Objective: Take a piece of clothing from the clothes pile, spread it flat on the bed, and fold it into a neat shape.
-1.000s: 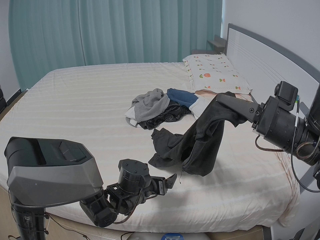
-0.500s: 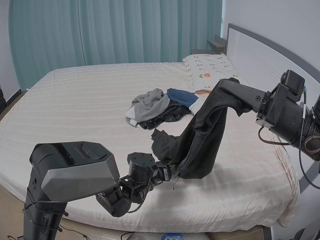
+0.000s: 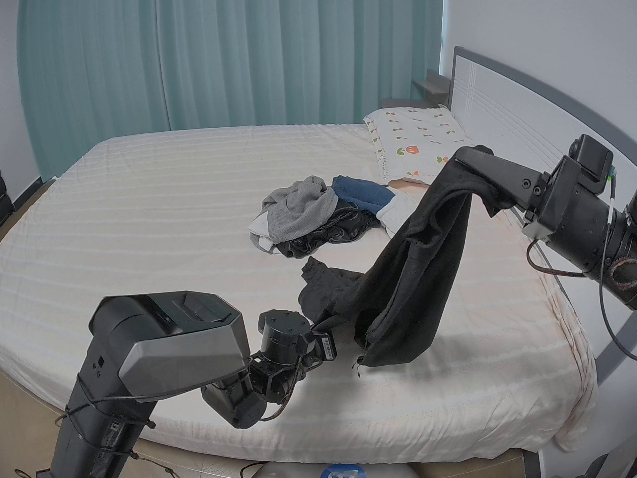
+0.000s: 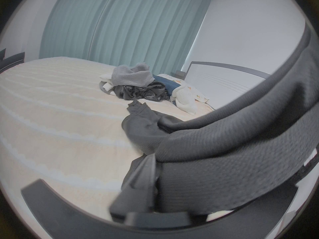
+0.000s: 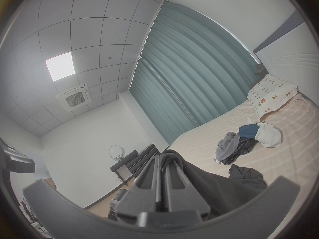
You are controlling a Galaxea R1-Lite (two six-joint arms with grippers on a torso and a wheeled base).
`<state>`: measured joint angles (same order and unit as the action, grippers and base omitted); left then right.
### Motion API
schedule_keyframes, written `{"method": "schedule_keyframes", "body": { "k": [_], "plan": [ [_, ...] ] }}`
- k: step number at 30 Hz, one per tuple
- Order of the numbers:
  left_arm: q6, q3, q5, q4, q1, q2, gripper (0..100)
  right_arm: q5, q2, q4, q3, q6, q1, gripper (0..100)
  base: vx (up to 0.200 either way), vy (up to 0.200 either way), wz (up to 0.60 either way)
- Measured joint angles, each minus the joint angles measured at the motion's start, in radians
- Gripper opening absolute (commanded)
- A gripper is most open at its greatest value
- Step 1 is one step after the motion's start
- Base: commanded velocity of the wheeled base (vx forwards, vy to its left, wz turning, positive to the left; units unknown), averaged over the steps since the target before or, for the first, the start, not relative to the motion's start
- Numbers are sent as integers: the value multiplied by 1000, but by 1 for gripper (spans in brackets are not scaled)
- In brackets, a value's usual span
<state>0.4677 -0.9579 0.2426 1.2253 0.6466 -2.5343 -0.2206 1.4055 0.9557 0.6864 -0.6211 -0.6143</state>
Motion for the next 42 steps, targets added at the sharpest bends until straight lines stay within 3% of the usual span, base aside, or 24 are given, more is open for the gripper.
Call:
{"method": "schedule_keyframes", "body": {
  "k": [5, 16, 26, 38, 42],
  "plan": [
    [30, 110, -17, -1, -13, 79, 0, -6, 9, -2, -10, -1, 37, 0, 0, 0, 0],
    [78, 361, -38, -20, -53, 428, 0, -9, 79, 4, -49, -2, 144, 0, 0, 0, 0],
    [358, 487, -40, -30, -120, 678, 0, 6, 179, 24, -129, -34, 248, 0, 0, 0, 0],
    [413, 571, -44, -31, -128, 718, 0, 72, 336, 434, -238, -107, 286, 0, 0, 0, 0],
    [446, 609, -45, -30, -127, 718, 0, 97, 369, 494, -298, -152, 314, 0, -100, 0, 0]
  ]
}}
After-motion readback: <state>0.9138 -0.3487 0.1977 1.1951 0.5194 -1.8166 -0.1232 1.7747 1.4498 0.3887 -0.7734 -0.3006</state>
